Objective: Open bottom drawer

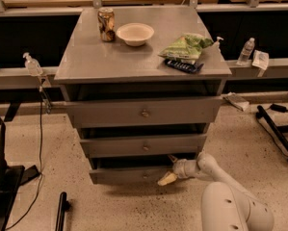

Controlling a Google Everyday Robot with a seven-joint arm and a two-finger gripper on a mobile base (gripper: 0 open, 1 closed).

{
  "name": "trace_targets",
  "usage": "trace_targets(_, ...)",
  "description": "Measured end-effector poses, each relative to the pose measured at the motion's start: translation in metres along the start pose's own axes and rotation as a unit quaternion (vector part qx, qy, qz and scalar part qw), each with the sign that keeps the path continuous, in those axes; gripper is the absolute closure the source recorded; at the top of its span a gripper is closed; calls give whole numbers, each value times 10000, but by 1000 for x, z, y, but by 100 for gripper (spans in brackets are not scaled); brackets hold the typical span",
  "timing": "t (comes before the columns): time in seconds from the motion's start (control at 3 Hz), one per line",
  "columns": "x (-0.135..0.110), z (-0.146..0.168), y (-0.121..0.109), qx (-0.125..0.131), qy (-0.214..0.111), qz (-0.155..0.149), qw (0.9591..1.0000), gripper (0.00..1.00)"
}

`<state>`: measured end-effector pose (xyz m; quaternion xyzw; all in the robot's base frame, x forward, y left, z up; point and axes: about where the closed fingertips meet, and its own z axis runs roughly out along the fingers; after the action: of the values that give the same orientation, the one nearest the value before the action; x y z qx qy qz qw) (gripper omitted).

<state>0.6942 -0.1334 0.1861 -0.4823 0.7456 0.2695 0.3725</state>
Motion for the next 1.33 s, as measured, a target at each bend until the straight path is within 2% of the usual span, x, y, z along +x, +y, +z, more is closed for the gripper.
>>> trace_targets(0.33,9,-4,4,-58,88,23,9999,31)
trace_targets(0.67,5,-6,4,-58,88,23,9999,29)
trace_targets(1.0,14,-8,17,-301,185,-32,9994,19)
trace_targets(1.33,11,-11,18,-303,186,-32,9994,24)
